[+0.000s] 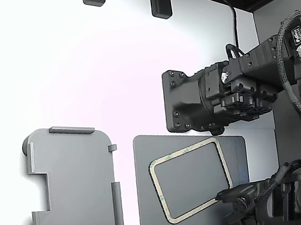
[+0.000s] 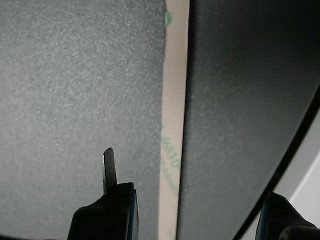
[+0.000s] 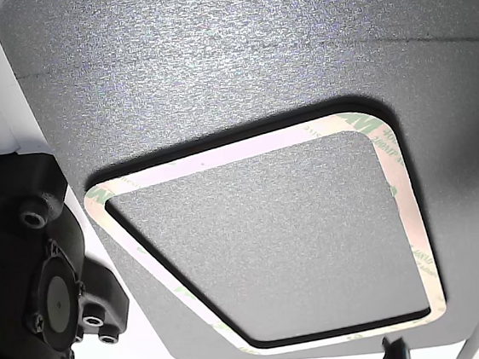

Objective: Grab top frame and put it into gray box.

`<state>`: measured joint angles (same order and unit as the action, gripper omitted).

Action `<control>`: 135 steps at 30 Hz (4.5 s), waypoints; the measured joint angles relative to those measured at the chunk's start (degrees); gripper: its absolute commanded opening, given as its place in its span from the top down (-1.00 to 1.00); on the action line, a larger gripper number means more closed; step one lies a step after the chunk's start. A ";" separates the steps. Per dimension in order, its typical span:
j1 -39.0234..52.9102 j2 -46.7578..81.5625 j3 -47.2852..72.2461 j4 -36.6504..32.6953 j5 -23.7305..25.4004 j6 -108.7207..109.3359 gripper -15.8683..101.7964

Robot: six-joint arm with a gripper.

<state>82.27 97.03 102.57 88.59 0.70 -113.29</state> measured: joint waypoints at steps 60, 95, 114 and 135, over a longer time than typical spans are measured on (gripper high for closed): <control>6.42 -2.29 9.93 -10.20 -1.32 9.84 -0.15; 6.68 -2.37 11.78 -13.54 -2.02 12.48 0.46; 6.68 -0.35 3.96 -6.68 0.26 16.08 0.91; -8.26 1.05 -19.51 4.39 31.64 85.25 0.92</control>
<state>74.00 98.09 83.06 92.99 32.34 -28.04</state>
